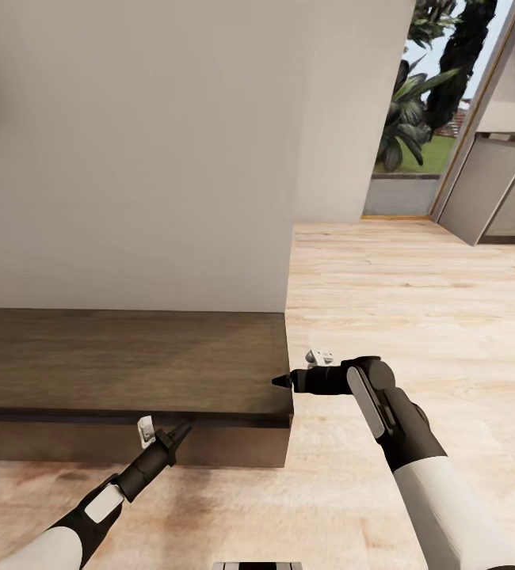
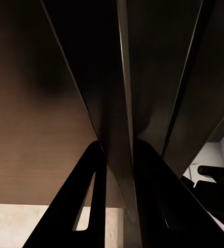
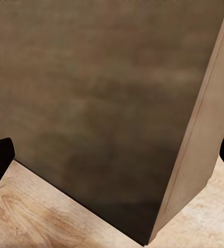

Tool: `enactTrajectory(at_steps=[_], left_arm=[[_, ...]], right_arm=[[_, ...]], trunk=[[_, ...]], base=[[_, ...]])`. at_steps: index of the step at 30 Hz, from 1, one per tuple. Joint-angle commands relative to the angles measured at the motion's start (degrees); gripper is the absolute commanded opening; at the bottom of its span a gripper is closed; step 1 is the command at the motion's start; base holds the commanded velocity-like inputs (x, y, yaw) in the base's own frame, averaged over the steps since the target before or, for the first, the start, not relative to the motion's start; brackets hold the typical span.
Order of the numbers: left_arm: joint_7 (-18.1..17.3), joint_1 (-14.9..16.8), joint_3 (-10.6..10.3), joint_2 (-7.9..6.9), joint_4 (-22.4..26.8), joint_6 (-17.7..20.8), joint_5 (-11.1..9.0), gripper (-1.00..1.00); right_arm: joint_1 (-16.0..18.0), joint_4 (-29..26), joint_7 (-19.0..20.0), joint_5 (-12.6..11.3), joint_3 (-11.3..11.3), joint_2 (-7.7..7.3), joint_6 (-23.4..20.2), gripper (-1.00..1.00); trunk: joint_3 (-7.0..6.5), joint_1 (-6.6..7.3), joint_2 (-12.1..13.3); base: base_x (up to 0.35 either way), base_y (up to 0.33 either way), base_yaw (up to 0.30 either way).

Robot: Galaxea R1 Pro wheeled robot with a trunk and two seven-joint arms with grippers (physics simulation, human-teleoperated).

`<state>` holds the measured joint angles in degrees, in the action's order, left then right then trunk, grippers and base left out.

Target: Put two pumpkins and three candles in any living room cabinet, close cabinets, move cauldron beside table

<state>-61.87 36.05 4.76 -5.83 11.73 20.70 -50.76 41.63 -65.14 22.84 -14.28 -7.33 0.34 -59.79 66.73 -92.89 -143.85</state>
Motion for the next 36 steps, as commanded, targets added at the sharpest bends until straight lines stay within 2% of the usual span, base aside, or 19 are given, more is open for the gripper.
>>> enactTrajectory(at_steps=[1,27,36], left_arm=[[0.2,0.1,1.4,0.03,0.0,0.0,0.5,-1.0],[0.7,0.1,1.4,0.03,0.0,0.0,0.5,-1.0],[0.8,0.1,1.4,0.03,0.0,-1.0,0.6,-1.0]], right_arm=[[0.0,0.0,0.3,0.2,0.0,0.01,-0.2,1.0],[0.0,-0.1,0.3,0.2,0.1,0.01,-0.2,1.0],[0.0,-0.1,0.3,0.2,0.0,0.01,-0.2,1.0]], trunk=[[0.04,0.0,0.0],[0.04,0.0,0.0],[0.04,0.0,0.0]], base=[[0.0,0.0,0.0],[-0.042,0.0,0.0],[-0.196,0.0,0.0]])
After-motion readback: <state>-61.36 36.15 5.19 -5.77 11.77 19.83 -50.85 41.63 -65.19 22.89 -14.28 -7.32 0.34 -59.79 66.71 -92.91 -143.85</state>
